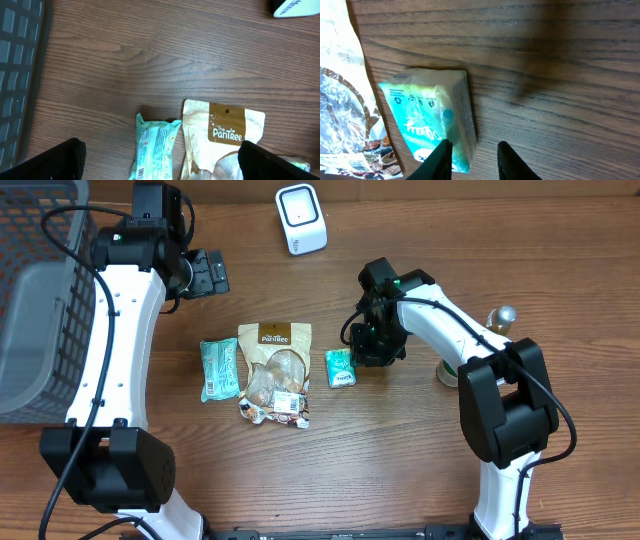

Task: Scan the item barcode

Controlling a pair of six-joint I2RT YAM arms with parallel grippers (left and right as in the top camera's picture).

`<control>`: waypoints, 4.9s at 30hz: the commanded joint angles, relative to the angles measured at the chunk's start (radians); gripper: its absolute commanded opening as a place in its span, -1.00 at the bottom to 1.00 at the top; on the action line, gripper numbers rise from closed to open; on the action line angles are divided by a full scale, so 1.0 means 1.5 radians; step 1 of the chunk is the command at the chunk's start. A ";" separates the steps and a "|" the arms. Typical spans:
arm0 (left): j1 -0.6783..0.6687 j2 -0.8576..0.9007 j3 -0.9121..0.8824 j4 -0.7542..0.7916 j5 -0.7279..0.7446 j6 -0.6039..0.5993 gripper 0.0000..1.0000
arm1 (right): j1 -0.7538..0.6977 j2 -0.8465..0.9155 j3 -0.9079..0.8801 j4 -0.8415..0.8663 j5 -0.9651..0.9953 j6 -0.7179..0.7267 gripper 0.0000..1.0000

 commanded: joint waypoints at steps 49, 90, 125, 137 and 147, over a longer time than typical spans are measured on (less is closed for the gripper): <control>-0.004 -0.005 0.008 0.000 0.002 -0.002 0.99 | 0.020 -0.011 -0.077 0.084 -0.003 0.000 -0.46; -0.004 -0.005 0.008 0.000 0.002 -0.002 0.99 | 0.020 -0.011 -0.077 0.114 -0.006 0.001 -0.26; -0.004 -0.005 0.008 0.000 0.002 -0.002 0.99 | 0.019 -0.017 0.055 0.030 -0.021 0.003 -0.93; -0.004 -0.005 0.008 0.000 0.002 -0.002 0.99 | 0.019 -0.032 0.074 0.019 -0.021 0.002 -0.93; -0.004 -0.005 0.008 0.000 0.002 -0.002 0.99 | 0.019 -0.032 0.074 0.036 -0.021 0.003 -0.93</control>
